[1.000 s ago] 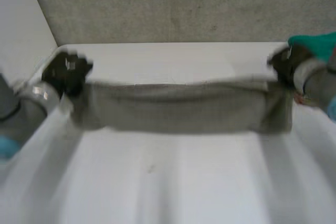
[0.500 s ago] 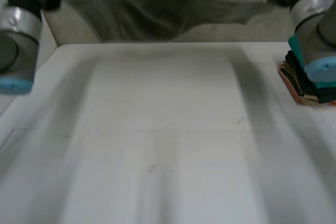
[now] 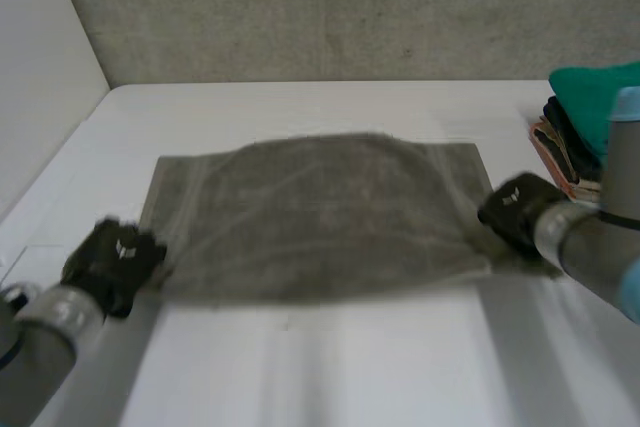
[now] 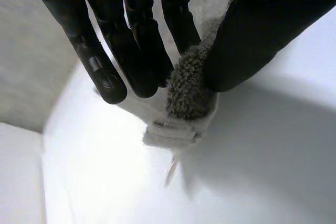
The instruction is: Fold the laundry.
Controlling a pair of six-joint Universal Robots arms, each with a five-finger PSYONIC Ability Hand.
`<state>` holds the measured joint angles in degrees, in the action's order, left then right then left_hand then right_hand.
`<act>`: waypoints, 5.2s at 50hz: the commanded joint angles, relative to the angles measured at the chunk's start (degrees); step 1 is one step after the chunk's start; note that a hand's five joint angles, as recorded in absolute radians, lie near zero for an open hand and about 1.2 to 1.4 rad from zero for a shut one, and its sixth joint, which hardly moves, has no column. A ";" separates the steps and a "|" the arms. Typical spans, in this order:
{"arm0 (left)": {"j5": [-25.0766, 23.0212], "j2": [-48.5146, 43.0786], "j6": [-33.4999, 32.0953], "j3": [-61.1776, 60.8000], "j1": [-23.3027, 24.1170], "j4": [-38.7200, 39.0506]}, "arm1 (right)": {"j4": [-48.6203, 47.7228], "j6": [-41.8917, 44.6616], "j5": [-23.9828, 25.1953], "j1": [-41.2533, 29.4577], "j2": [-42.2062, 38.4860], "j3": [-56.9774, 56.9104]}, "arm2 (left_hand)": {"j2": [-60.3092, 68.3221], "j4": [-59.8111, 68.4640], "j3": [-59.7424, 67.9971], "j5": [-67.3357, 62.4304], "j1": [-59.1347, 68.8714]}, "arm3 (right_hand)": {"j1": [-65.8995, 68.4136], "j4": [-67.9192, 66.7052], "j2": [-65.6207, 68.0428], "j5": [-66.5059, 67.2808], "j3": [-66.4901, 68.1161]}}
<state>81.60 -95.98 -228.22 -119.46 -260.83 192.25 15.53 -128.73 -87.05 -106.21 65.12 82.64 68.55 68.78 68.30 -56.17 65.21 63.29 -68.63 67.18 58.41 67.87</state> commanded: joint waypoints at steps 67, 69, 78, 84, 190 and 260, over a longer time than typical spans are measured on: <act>2.96 -8.44 17.98 20.68 7.44 7.52 | -4.43 -19.37 8.83 8.47 2.91 4.97 | -58.55 -58.78 -58.30 56.17 -55.21 | -36.39 41.74 -40.29 -41.51 -40.97; 1.37 -8.35 18.07 18.74 7.53 9.19 | -9.62 -19.28 9.88 9.80 2.91 8.41 | -58.55 -58.78 -58.30 56.17 -55.21 | -31.86 37.20 -35.75 -36.98 -36.44; 0.66 -8.35 18.16 17.33 7.97 10.34 | -19.92 -18.76 11.73 11.56 -3.67 10.35 | -58.55 -58.78 -58.30 56.17 -55.21 | -27.64 32.98 -31.53 -32.76 -32.22; 0.66 -8.44 18.25 17.16 8.14 10.43 | -21.67 -18.67 10.76 11.73 -7.55 7.89 | -58.55 -58.78 -58.30 56.17 -55.21 | 16.62 -11.28 12.73 11.50 12.04; 0.66 1.49 25.54 13.81 8.67 10.34 | -30.65 -7.57 11.12 -32.66 -15.56 -6.70 | -58.55 -58.78 -58.30 56.17 -55.21 | -53.29 58.63 -57.18 -58.41 -57.87; 24.47 -14.31 42.06 31.30 38.46 -3.63 | -9.74 -42.40 16.03 -14.37 -5.87 -8.26 | -58.55 -58.78 -58.30 56.17 -55.21 | -53.29 58.63 -57.18 -58.41 -57.87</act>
<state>99.16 -101.46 -189.99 -95.40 -231.36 193.27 -6.36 -171.04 -70.87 -120.50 68.02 85.18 11.54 11.46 11.89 -2.43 11.45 12.87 -11.64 12.09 2.48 11.79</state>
